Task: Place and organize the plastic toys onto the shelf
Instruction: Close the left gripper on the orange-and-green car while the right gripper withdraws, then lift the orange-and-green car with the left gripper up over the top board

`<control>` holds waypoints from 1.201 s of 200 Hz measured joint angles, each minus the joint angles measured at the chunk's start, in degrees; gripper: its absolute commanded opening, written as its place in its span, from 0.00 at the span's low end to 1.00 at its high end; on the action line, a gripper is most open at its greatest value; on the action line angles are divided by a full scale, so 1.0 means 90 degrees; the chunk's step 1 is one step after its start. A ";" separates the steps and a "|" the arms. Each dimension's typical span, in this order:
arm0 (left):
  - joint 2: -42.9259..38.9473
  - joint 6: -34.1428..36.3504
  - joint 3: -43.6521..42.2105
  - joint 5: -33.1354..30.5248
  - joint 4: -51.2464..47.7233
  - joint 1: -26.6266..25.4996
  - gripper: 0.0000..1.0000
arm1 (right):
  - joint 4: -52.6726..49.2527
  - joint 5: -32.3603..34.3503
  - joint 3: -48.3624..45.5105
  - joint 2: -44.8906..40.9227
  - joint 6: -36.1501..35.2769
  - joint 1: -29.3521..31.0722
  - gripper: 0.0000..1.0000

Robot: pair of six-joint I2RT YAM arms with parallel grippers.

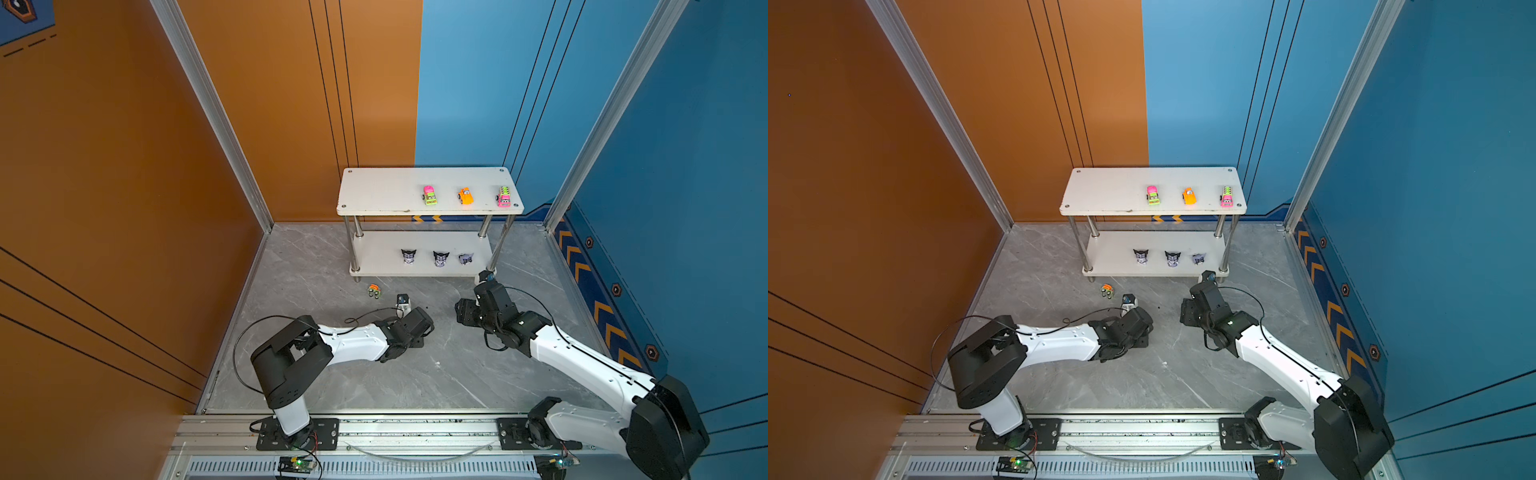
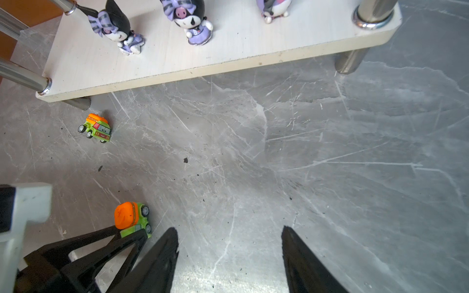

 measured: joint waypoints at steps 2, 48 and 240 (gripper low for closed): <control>0.0010 0.0015 0.0010 0.0002 0.0000 0.0002 0.34 | 0.0000 0.0000 -0.0005 0.0000 -0.0002 -0.0002 0.66; 0.0039 0.0032 0.0114 -0.0049 -0.0117 0.0034 0.23 | 0.0005 -0.0112 -0.0155 0.0000 -0.0046 -0.0119 0.66; -0.2577 0.2387 0.2142 -0.0622 -0.3575 0.0211 0.25 | 0.0019 -0.0403 -0.0299 0.0019 -0.0148 -0.0321 0.65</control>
